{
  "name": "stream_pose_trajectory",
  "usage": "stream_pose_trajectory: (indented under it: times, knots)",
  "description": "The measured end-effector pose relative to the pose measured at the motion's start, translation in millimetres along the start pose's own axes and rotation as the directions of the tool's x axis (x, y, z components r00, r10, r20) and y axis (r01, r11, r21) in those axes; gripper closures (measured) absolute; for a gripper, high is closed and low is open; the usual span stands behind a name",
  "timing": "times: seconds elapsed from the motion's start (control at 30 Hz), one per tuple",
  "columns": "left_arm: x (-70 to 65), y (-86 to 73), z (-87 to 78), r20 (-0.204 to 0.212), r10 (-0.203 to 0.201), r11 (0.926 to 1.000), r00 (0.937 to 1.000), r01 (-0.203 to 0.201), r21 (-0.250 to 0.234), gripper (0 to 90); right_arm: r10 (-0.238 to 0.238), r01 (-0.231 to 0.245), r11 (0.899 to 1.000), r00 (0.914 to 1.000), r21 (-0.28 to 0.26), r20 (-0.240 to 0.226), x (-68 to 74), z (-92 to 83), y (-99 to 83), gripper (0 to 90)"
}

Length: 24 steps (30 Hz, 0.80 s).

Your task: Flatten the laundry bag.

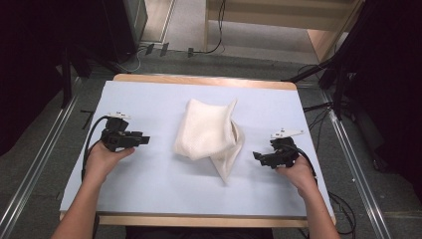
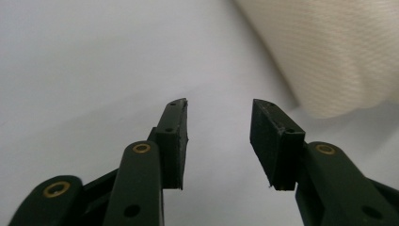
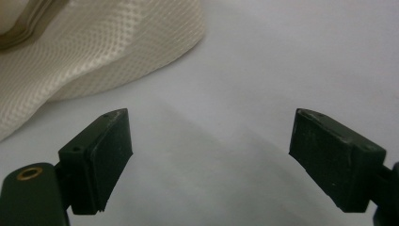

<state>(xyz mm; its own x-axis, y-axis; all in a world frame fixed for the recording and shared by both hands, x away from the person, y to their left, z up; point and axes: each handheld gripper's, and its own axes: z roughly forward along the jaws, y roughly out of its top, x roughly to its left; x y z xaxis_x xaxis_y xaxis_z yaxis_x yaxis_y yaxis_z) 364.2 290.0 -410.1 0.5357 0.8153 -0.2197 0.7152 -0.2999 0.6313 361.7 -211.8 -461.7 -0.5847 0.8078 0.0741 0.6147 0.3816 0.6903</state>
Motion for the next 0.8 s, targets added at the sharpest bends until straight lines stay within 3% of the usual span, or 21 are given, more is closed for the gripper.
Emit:
stream_pose_trajectory:
  times: [0.1,0.2,0.27,0.33,0.4,0.7,0.8]
  knots:
    - [-12.8,0.6,-1.0,0.021,0.025,0.9997,0.9995,-0.025,0.007,59.8,-0.045,0.045,0.999,0.9989,0.006,-0.008,5.3,-2.0,-0.3,13.1]
    - [-19.2,0.4,-2.5,0.027,0.045,0.9987,0.9986,-0.046,0.021,56.5,-0.019,0.019,1.000,0.9977,0.006,-0.065,4.7,-4.5,1.7,13.0]
    - [-21.2,0.2,-3.8,0.047,0.031,0.9994,0.9984,-0.031,0.013,52.5,-0.015,0.015,1.000,0.9958,-0.003,-0.090,5.1,-4.8,2.7,13.2]
    - [-23.3,0.1,-4.4,0.058,0.042,0.9990,0.9975,-0.043,0.015,50.1,-0.013,0.013,1.000,0.9954,-0.004,-0.094,6.6,-4.6,4.2,13.9]
    - [-24.1,0.2,-3.6,0.072,0.020,0.9993,0.9972,-0.022,0.029,46.3,-0.018,0.017,1.000,0.9953,-0.006,-0.095,7.7,-3.7,6.3,14.7]
    - [-21.0,1.7,-1.9,0.072,0.019,0.9994,0.9972,-0.021,0.026,42.3,-0.002,-0.004,0.998,0.9958,-0.064,-0.092,7.2,-5.9,16.4,20.9]
    - [-21.9,2.1,0.3,0.062,0.042,0.9980,0.9972,-0.044,0.044,41.2,0.022,-0.028,0.998,0.9954,-0.064,-0.094,6.6,-6.3,16.1,24.3]
